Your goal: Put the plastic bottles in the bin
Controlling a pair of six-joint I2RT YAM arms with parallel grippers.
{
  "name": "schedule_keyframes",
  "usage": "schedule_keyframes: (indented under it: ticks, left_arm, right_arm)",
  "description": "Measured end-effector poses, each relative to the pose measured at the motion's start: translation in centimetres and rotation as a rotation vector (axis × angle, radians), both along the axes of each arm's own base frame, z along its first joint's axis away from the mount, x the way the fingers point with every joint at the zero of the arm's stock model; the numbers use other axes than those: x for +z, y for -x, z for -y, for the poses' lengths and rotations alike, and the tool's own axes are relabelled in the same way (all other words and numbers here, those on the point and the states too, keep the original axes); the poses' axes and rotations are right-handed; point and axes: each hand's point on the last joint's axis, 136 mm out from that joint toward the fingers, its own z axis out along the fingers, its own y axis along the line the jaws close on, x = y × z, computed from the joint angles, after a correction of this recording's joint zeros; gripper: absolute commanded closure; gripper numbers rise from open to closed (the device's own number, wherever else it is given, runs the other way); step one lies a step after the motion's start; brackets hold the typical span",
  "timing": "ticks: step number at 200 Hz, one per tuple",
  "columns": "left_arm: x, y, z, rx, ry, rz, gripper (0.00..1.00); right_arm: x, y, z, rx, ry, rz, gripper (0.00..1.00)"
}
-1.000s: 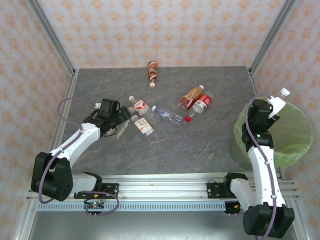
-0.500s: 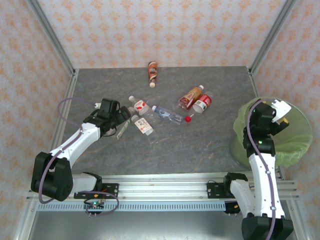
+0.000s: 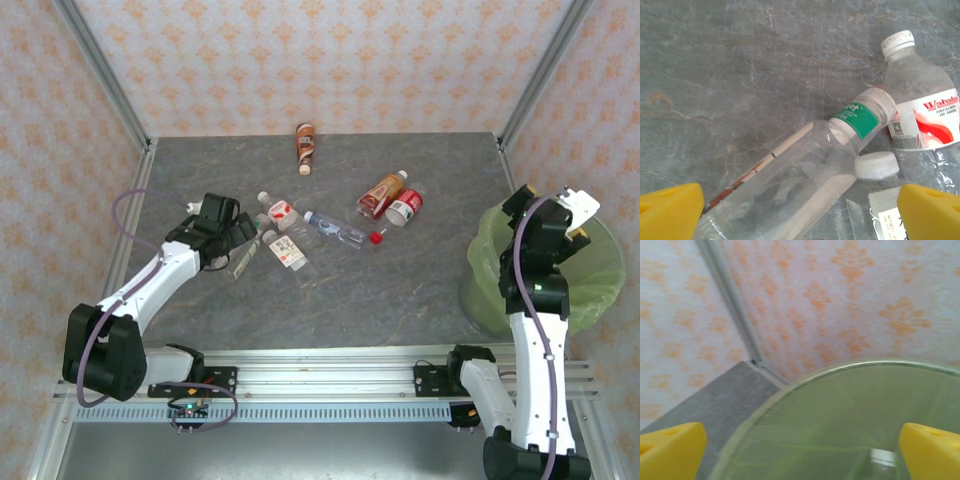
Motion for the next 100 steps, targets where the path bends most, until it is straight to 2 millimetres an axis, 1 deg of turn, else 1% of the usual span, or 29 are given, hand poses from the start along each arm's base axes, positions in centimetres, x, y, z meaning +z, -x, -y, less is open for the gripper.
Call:
schedule_keyframes:
  ticks: [20, 53, 72, 100]
  left_arm:
    - [0.5, -0.4, -0.5, -0.004, -0.049, -0.012, 0.00]
    - [0.2, 0.1, -1.2, -0.033, -0.113, -0.071, 0.00]
    - [-0.2, 0.5, -1.3, -0.060, -0.135, -0.105, 0.00]
    - [-0.8, 1.3, -1.5, -0.108, -0.154, -0.156, 0.00]
  right_arm:
    - [0.8, -1.1, -2.1, 0.133, -0.050, 0.035, 0.01]
    - [1.5, -3.2, -6.6, 0.392, -0.148, 0.071, 0.01]
    - [1.4, -4.2, -9.4, 0.530, -0.190, 0.067, 0.01]
    - [0.5, -5.5, -13.5, 0.709, -0.224, 0.022, 0.01]
